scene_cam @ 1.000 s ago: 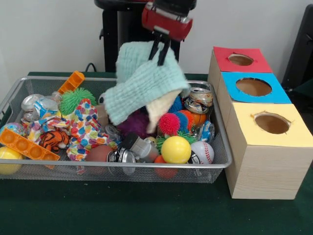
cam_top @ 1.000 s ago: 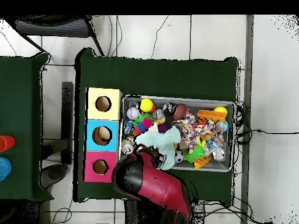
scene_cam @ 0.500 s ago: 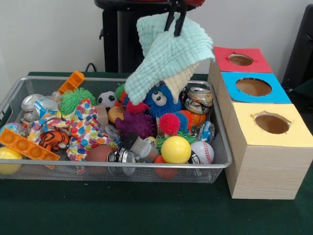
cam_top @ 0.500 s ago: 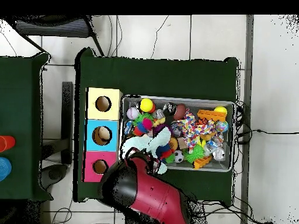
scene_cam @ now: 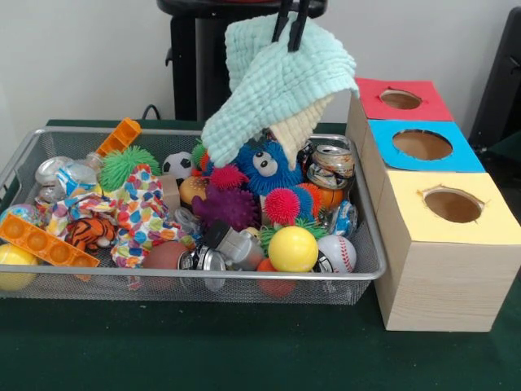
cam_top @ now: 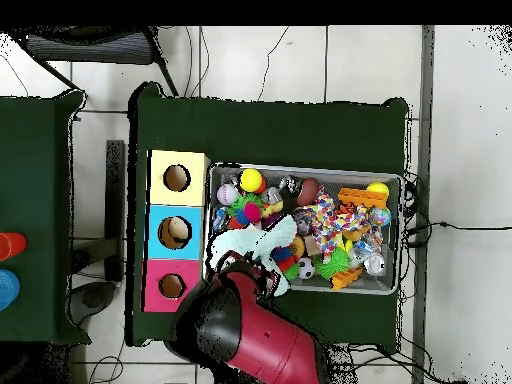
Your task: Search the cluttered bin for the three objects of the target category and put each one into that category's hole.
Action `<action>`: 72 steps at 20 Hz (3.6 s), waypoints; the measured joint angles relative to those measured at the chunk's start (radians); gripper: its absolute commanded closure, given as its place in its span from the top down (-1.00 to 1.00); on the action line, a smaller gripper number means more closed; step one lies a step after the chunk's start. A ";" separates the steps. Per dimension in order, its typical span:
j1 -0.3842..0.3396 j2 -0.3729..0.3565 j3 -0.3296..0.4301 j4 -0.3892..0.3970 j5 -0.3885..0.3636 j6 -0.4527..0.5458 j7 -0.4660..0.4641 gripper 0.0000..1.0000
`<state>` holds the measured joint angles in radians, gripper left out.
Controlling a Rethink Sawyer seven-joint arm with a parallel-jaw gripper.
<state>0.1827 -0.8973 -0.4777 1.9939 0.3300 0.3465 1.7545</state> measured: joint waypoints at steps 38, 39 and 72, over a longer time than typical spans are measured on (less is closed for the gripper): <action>-0.030 -0.035 -0.078 0.000 0.000 0.119 0.000 -1.00; -0.052 -0.029 -0.070 -0.005 0.000 0.114 0.000 -1.00; -0.361 0.211 0.045 -0.094 -0.232 -0.061 0.000 -1.00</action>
<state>-0.1780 -0.6864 -0.4327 1.8994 0.0976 0.2860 1.7545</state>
